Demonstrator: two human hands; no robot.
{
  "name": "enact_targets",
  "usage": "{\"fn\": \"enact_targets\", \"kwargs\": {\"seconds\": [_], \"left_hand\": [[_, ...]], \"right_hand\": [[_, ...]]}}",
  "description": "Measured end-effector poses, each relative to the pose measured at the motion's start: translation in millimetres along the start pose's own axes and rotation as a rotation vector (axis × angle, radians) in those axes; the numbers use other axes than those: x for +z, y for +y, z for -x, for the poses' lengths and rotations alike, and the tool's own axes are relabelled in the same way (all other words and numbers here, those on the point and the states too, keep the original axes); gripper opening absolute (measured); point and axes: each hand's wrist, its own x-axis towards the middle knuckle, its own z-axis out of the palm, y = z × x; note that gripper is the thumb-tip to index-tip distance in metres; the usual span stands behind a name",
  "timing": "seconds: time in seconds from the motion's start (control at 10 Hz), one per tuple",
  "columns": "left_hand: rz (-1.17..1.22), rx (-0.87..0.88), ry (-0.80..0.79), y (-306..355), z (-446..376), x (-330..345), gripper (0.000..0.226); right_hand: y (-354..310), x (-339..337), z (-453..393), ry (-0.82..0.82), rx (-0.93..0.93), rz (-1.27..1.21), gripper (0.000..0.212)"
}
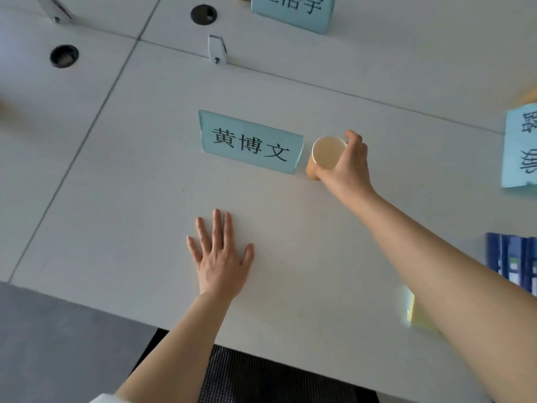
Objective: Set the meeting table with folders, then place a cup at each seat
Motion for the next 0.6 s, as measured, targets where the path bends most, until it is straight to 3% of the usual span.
{"fn": "enact_targets", "kwargs": {"seconds": [0.4,0.5,0.6], "left_hand": [[-0.046,-0.005,-0.032,0,-1,-1,0.093],[-0.065,-0.011,-0.036,0,-3,-1,0.095],[-0.076,-0.011,-0.010,0,-2,3,0.096]], "right_hand": [[20,20,-19,0.030,-0.084,-0.079,0.101],[31,20,-16,0.019,-0.066,-0.137,0.105],[45,24,3,-0.003,0.037,-0.133,0.095]]}}
